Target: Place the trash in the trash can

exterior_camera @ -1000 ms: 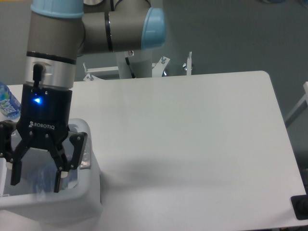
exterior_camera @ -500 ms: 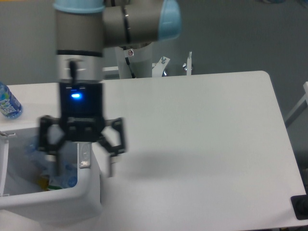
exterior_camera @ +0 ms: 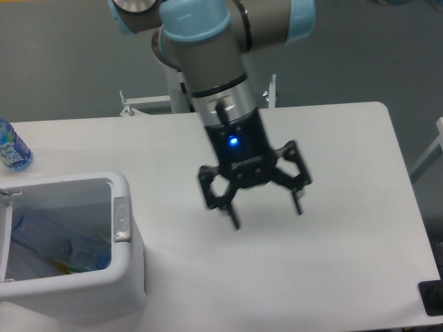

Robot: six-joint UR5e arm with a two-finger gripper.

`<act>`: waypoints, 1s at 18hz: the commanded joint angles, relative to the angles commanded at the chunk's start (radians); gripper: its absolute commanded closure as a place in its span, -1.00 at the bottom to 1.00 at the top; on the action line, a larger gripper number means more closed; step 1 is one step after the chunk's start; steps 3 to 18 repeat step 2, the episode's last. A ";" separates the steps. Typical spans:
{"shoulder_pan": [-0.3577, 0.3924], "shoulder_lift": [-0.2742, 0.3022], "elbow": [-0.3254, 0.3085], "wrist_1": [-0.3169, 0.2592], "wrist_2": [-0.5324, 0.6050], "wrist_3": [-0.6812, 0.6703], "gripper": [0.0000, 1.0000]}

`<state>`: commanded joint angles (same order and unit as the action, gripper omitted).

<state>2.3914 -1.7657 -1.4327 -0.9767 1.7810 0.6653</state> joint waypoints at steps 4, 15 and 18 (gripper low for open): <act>0.023 0.025 -0.006 -0.065 -0.005 0.063 -1.00; 0.023 0.025 -0.006 -0.065 -0.005 0.063 -1.00; 0.023 0.025 -0.006 -0.065 -0.005 0.063 -1.00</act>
